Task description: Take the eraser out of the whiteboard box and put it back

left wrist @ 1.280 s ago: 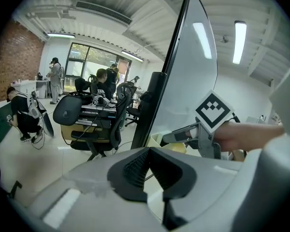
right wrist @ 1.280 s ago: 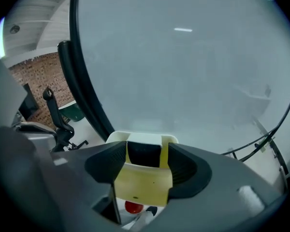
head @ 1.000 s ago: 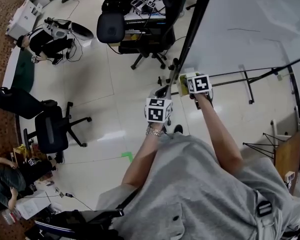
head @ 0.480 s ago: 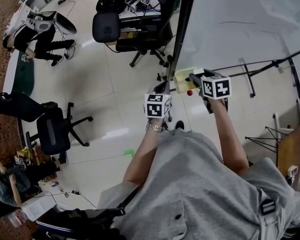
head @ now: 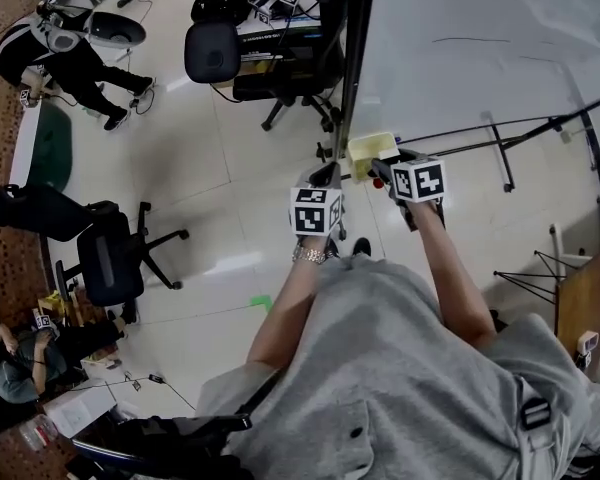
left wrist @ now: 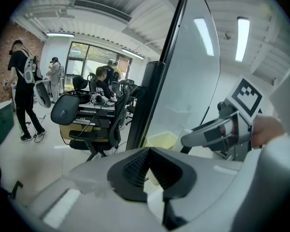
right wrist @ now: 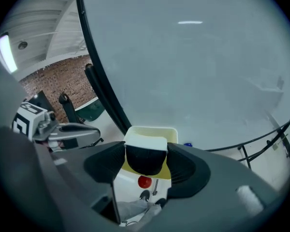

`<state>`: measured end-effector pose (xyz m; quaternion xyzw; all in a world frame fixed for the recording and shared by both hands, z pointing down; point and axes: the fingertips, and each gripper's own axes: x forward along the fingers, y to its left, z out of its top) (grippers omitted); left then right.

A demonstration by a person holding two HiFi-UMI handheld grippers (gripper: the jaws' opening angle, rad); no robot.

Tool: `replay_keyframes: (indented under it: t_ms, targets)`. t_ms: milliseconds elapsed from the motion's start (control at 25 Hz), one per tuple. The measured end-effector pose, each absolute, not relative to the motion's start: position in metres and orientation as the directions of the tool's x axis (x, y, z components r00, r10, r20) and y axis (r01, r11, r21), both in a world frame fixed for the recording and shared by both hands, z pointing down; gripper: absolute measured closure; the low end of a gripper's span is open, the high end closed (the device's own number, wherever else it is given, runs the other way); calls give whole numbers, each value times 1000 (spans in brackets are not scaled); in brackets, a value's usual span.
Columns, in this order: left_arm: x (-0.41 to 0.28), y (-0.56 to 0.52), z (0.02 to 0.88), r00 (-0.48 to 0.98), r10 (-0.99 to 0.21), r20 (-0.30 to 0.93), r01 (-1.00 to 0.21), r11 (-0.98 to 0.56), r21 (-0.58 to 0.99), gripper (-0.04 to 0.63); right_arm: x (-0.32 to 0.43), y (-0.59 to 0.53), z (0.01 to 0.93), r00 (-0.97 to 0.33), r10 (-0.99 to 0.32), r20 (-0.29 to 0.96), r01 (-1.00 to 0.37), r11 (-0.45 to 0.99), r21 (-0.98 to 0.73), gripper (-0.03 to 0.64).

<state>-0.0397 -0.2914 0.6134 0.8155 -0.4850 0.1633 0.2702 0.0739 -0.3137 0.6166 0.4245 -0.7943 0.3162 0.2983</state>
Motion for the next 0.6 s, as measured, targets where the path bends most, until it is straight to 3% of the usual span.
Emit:
replay_keyframes:
  t_ms: [240,600]
  targets:
    - [-38,-287,616,465,-702,540,-885,-375,275,592,70,-311,665,-439,-459,773,-866,446,-228,337]
    - [-10,-263,618,467,-681,564,-883,-384,269,592,71,-307,641,-513,-492,703,-836,473,-279,311]
